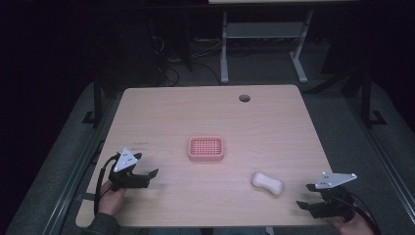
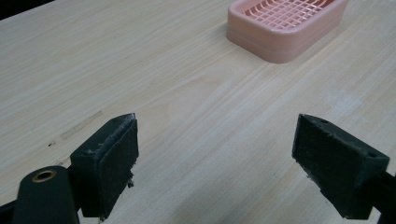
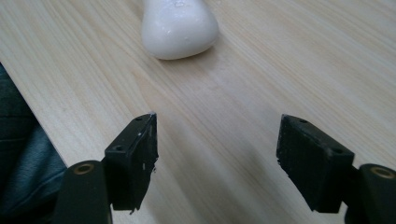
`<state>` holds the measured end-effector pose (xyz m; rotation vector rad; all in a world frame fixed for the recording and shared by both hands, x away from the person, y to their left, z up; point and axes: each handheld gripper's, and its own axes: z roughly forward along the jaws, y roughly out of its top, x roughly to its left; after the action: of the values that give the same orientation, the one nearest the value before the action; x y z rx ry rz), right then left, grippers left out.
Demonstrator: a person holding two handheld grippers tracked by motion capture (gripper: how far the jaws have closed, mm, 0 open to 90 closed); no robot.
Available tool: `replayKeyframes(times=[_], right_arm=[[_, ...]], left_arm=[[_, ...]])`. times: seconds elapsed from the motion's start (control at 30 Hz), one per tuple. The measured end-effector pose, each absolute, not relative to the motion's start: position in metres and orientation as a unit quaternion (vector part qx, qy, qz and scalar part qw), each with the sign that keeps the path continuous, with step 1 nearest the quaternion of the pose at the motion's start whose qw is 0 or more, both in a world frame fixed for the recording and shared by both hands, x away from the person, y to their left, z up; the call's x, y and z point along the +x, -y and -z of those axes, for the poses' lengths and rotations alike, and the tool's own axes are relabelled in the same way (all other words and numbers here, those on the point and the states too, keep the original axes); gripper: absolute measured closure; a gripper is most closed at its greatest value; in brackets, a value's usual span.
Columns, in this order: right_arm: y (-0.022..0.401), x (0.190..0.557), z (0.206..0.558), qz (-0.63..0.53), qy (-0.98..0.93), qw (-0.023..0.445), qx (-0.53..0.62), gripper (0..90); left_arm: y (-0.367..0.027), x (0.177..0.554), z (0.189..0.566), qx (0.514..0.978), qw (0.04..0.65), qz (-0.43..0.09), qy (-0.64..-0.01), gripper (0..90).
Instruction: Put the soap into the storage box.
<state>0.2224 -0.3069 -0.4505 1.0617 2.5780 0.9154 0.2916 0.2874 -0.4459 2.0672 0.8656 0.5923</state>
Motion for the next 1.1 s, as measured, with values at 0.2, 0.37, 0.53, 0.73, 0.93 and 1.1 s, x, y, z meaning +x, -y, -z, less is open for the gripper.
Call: replayKeyframes(times=[0.2,0.37,0.53,0.73,0.93,1.1], right_arm=[[0.297,0.227,0.445,-0.298,-0.883,0.104,0.346,28.2],[0.288,0.233,0.444,-0.287,-0.893,0.092,0.335,28.1],[0.282,0.236,0.438,-0.279,-0.899,0.093,0.325,28.1],[0.275,0.243,0.431,-0.263,-0.909,0.095,0.31,27.9],[0.264,0.251,0.425,-0.261,-0.914,0.094,0.296,28.0],[0.251,0.257,0.422,-0.252,-0.92,0.093,0.284,28.2]], left_arm=[[-0.289,0.291,0.446,0.816,0.4,-0.236,-0.345,13.9],[-0.29,0.291,0.446,0.812,0.403,-0.235,-0.35,13.9],[-0.29,0.291,0.446,0.813,0.402,-0.235,-0.35,13.9],[-0.29,0.291,0.446,0.812,0.403,-0.235,-0.35,13.9],[-0.291,0.291,0.446,0.812,0.402,-0.235,-0.353,13.9],[-0.291,0.291,0.446,0.809,0.406,-0.235,-0.354,13.9]])
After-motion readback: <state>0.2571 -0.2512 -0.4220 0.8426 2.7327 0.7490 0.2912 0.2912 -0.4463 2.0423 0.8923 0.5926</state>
